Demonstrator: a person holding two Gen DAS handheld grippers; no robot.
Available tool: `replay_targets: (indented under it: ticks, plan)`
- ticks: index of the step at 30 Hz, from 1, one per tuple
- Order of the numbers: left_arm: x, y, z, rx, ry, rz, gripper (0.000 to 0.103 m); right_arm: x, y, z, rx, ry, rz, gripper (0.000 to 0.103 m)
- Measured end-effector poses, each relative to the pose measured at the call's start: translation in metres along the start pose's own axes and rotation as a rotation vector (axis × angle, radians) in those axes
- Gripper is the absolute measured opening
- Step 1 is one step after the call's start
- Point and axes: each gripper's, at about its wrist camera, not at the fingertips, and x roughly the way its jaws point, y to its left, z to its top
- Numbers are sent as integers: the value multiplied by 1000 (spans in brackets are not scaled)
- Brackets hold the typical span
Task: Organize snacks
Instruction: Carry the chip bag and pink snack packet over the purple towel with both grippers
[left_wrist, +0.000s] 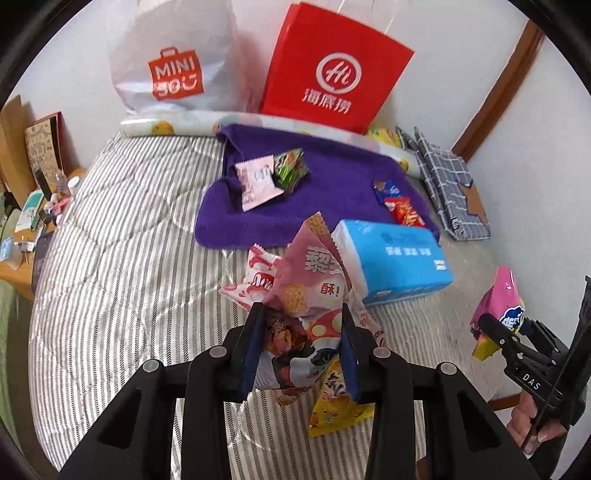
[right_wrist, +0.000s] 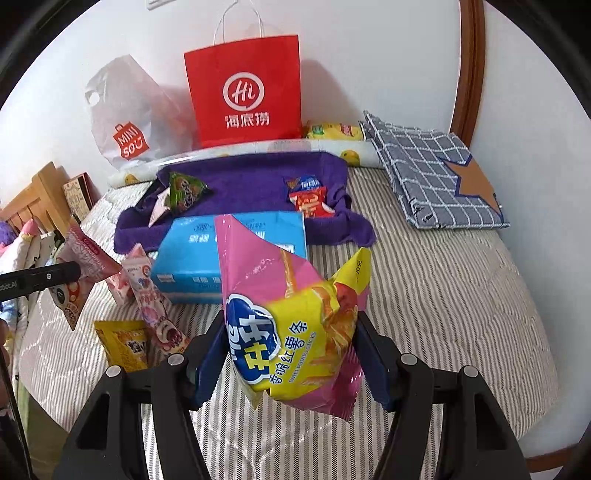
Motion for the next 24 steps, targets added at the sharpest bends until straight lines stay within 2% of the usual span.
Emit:
replay_targets:
  ticks: [10, 13, 24]
  plan:
    - [-11, -24, 9, 26, -26, -33, 37, -10, -2, 16, -3, -27, -12, 63]
    - [-9, -31, 11, 28, -20, -63, 37, -13, -5, 19, 3, -37, -11, 63]
    - [4, -61, 25, 62, -12, -100, 37, -15, -18, 38, 18, -62, -12, 63]
